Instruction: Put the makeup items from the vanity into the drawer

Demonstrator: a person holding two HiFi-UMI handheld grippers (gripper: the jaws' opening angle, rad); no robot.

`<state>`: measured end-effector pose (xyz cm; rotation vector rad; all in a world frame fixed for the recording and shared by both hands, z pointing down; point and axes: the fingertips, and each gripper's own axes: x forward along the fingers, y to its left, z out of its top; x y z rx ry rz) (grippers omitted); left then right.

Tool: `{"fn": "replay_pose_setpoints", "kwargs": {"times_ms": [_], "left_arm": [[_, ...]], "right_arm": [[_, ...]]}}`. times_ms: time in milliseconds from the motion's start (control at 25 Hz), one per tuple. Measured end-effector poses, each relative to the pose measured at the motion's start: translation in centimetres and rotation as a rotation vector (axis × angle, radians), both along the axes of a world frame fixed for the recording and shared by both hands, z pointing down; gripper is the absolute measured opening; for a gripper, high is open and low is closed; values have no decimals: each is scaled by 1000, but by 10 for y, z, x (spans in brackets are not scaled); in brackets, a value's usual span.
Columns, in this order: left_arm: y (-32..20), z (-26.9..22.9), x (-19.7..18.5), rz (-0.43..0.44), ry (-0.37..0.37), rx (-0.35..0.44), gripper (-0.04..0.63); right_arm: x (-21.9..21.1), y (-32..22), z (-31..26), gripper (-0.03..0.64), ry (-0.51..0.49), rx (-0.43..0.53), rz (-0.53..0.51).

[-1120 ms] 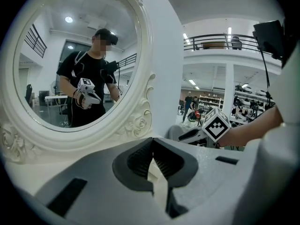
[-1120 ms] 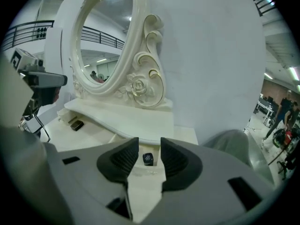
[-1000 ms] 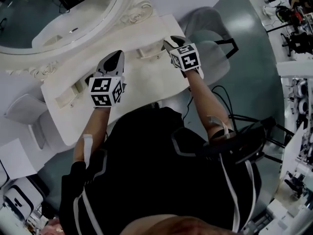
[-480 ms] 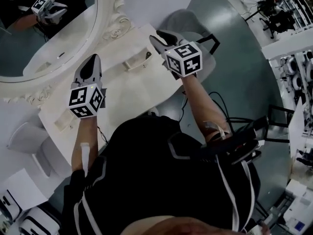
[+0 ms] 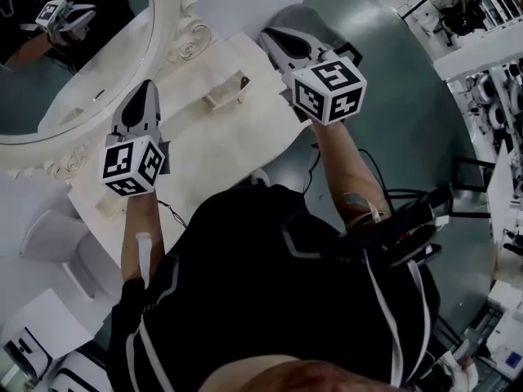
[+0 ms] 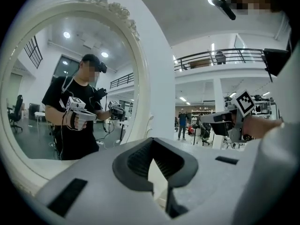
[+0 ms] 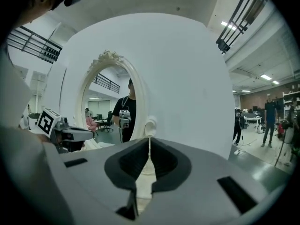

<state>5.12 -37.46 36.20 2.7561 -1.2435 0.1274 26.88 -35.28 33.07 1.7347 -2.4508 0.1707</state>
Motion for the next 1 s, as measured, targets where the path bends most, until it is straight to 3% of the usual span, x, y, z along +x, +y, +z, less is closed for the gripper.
{"fn": "replay_pose_setpoints", "kwargs": {"times_ms": [480,1000], "left_arm": [[2,-22,-6,-26,-16,53,3],[2,-23,-15,-61,0,40,3]], "right_arm": [[-2,3,-17,5,42,41,21],[-10,-4,-14,5,22,35,-11]]}}
